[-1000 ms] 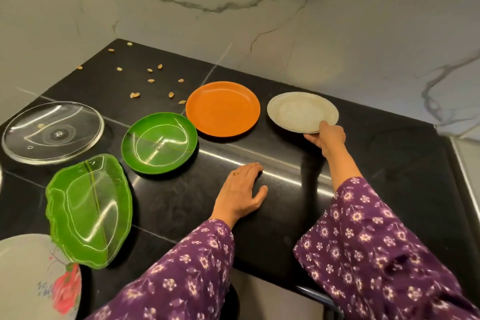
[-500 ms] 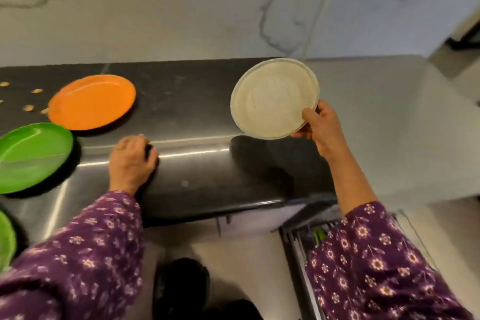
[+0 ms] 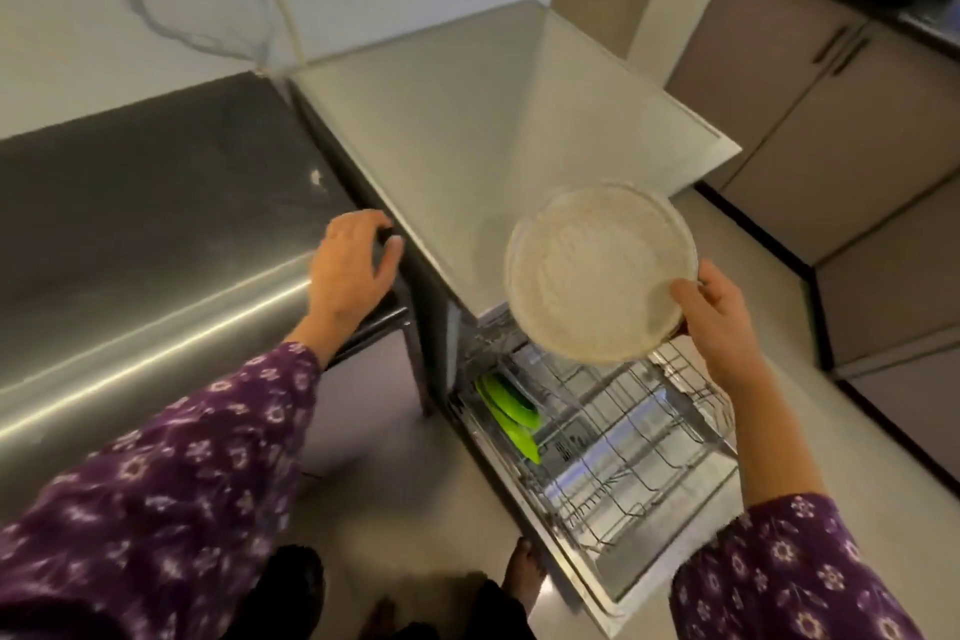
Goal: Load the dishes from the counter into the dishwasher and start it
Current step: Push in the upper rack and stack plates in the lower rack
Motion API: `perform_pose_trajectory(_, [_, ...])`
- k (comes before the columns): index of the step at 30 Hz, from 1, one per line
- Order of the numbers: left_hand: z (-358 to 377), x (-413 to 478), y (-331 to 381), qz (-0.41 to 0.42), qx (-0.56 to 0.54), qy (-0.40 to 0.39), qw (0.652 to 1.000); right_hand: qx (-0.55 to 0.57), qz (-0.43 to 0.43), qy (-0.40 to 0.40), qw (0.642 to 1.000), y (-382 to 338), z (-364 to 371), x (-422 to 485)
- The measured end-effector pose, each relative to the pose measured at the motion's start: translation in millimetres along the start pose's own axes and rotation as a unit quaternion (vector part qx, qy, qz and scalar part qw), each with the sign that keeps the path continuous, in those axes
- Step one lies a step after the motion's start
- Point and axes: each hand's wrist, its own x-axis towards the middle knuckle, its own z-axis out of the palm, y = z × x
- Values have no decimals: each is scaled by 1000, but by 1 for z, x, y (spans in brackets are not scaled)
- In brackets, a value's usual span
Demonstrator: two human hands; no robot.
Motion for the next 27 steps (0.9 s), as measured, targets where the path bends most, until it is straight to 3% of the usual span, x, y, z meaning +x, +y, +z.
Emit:
perform_pose_trajectory(5, [87, 56, 99, 61, -71, -110, 990, -194, -37, 7, 980, 80, -56, 12])
perform_pose_trajectory(11, [164, 94, 130, 112, -63, -273, 953, -439, -20, -52, 897, 183, -57, 61])
perform_pose_trajectory(20, [189, 93, 128, 112, -77, -247, 959, -543, -18, -216, 811, 289, 7, 140])
perform_pose_trajectory(24, [192, 94, 124, 114, -73, -251, 958, -598, -59, -292, 744, 331, 41, 166])
perform_pose_trajectory(27, [196, 96, 121, 117, -79, -246, 959, -619, -77, -313, 716, 363, 61, 181])
